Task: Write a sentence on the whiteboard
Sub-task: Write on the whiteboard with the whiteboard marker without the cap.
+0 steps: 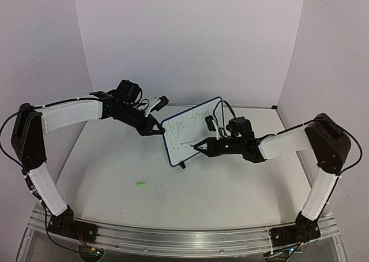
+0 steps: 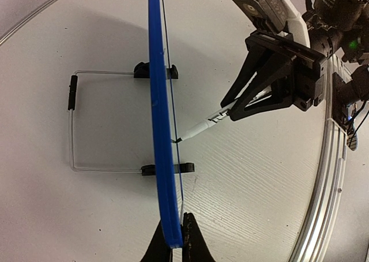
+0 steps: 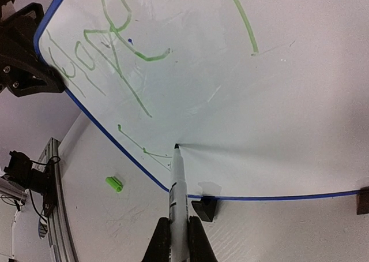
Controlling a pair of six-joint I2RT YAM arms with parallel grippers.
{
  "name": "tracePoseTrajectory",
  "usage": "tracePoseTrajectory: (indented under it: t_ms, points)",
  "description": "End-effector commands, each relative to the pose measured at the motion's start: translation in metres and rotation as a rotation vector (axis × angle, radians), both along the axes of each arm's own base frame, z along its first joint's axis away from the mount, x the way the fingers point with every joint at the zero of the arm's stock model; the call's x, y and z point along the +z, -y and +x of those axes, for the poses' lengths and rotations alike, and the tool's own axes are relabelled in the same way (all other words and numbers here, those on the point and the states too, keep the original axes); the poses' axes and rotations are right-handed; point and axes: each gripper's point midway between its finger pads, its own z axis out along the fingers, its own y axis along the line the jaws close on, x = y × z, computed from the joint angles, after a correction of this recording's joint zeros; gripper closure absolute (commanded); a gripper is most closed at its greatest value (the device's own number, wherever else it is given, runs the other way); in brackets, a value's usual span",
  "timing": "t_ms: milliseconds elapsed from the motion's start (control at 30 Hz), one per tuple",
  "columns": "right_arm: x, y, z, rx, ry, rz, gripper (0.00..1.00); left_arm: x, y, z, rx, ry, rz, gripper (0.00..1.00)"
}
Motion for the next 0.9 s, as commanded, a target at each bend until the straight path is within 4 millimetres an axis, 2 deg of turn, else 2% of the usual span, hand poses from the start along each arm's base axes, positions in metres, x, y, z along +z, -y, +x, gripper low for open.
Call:
tracePoseTrajectory:
  t_ms: [0, 267, 867]
  points:
    - [0.006, -0.005, 0.009, -0.022, 0.016, 0.014, 1.0, -0.008, -0.004, -0.012, -0.015, -0.043, 0.039, 1.0]
    - [0.0, 0.008, 0.016, -0.104, 0.016, -0.018, 1.0, -0.007, -0.005, -0.011, -0.014, -0.04, 0.039, 1.0]
    - [0.027, 0.018, 0.02, -0.141, 0.074, 0.005, 1.0, -0.006, -0.005, -0.012, -0.014, -0.038, 0.037, 1.0]
